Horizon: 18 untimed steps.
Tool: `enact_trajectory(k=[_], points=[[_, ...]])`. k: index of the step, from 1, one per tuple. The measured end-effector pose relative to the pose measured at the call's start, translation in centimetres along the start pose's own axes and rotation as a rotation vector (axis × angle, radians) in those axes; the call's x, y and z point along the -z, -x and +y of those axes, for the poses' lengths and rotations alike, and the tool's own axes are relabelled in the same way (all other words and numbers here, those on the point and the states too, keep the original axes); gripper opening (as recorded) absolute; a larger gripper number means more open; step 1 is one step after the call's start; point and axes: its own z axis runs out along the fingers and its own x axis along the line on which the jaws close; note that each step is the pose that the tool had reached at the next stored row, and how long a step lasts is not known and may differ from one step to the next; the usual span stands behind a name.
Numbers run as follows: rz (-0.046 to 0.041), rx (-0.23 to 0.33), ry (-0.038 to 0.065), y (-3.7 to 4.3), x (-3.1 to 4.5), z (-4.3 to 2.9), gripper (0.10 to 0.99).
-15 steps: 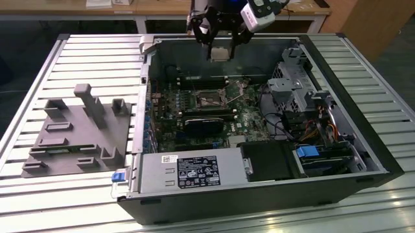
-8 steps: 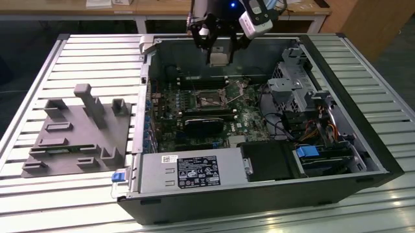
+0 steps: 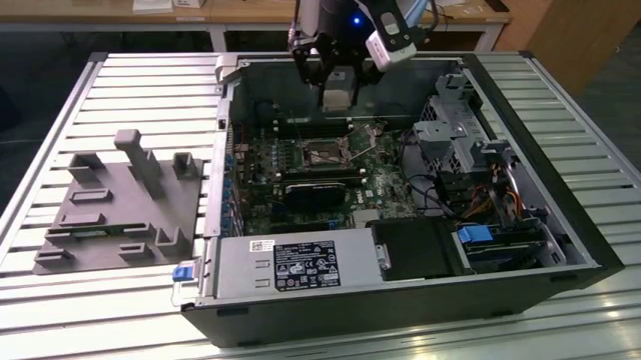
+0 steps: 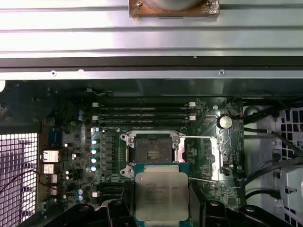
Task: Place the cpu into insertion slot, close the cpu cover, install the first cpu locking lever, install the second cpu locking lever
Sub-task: 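Place the cpu into insertion slot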
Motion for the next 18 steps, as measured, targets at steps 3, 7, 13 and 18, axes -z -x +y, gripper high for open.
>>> enact_trajectory(k=[3, 7, 13, 18], points=[[0.0, 0.0, -0.001, -0.03, -0.54, -0.04, 0.537], [-0.0001, 0.0, -0.003, -0.08, -1.27, -0.1, 0.537], [-0.0001, 0.0, -0.007, -0.22, -2.35, -0.2, 0.537], [-0.0003, 0.0, -0.009, -0.27, -3.26, -0.27, 0.537]])
